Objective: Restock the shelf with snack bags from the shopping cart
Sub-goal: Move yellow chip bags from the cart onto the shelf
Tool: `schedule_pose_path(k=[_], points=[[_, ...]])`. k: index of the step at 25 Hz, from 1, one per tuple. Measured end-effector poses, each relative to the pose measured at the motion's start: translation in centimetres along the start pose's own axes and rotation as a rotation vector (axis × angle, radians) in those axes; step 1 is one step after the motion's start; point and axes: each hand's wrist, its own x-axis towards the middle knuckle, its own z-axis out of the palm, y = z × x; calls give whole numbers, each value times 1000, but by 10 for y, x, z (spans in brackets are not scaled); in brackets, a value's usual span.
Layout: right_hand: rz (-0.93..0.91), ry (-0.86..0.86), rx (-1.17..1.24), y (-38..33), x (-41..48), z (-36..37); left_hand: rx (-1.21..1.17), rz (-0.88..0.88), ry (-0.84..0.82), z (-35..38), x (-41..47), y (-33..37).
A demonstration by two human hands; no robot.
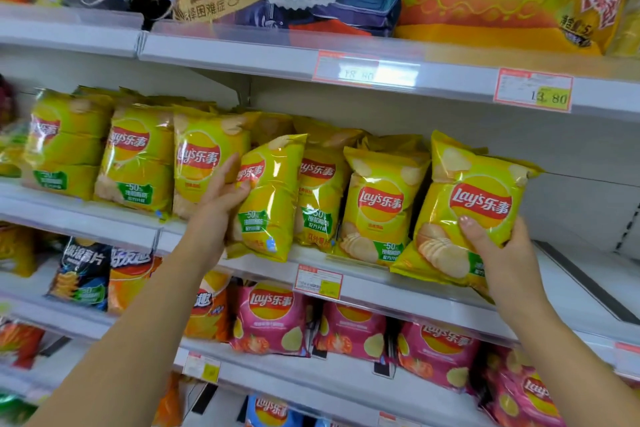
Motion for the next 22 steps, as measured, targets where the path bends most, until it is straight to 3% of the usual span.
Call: schedule_pose_path(k=[3,8,22], points=[[0,-11,-11,2,1,5,123,50,-51,14,-2,-9],[1,6,-7,7,2,3,747,418,-36,54,6,-28],[8,25,-1,6,-6,8,1114,443,-7,56,4,-48]])
